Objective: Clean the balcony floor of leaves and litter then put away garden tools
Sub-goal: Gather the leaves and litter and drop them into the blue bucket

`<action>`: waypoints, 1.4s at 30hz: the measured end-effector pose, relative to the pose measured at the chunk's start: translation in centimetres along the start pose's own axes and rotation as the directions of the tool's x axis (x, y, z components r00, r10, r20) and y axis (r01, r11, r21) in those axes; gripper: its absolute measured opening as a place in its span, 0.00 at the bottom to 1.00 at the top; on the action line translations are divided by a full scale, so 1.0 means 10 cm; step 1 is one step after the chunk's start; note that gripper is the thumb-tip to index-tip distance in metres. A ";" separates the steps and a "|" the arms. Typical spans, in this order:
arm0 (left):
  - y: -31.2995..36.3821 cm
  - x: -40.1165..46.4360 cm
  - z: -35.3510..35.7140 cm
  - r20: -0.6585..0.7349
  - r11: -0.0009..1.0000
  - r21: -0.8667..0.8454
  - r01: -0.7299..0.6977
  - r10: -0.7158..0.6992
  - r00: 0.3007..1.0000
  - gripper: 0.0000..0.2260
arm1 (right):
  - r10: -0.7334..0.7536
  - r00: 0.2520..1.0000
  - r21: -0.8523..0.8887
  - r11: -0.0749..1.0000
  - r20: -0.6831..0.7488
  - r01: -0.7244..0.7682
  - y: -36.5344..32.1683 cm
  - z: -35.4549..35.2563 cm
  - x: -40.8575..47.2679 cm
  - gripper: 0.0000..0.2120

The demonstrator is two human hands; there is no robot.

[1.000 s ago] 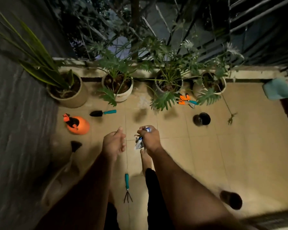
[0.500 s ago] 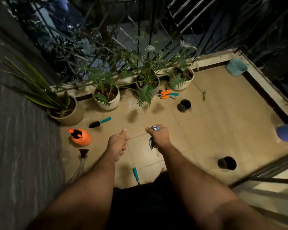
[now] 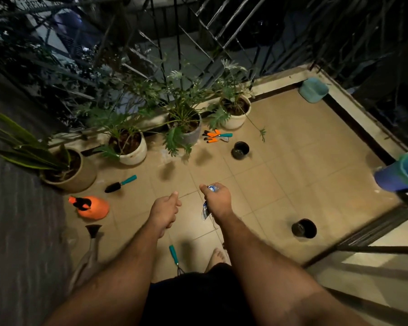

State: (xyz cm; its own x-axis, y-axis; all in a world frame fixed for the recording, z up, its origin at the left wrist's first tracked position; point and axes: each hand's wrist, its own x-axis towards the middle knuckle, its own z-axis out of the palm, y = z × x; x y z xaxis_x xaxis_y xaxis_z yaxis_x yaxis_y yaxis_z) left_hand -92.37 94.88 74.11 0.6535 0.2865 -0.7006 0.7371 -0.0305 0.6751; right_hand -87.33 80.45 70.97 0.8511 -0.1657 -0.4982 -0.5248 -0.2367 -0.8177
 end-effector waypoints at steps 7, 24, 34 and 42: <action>0.25 0.11 0.53 -0.008 0.998 -0.001 -0.068 0.068 0.998 0.09 | -0.033 0.999 -0.016 0.999 0.027 0.033 -0.16 -0.39 0.29 0.16; 0.75 0.48 0.91 -0.117 0.988 0.017 -0.154 0.155 0.981 0.14 | -0.045 0.999 0.037 0.998 0.030 0.044 -0.40 -0.60 0.98 0.13; 1.51 1.49 1.12 0.052 0.989 0.106 -0.106 0.101 0.994 0.19 | 0.016 0.998 0.029 0.999 -0.067 -0.014 -0.80 -0.62 1.84 0.14; 2.29 1.88 1.71 0.246 0.966 0.208 -0.156 0.103 0.964 0.17 | 0.140 0.946 0.253 0.965 -0.291 -0.065 -1.05 -1.07 2.29 0.13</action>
State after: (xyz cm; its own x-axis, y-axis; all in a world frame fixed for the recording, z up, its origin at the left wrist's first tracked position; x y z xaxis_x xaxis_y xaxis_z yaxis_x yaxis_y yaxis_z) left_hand -60.29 83.18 72.43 0.7480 0.0370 -0.6627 0.6454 -0.2732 0.7133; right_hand -62.51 68.87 71.29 0.7269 -0.4687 -0.5019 -0.5574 0.0243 -0.8299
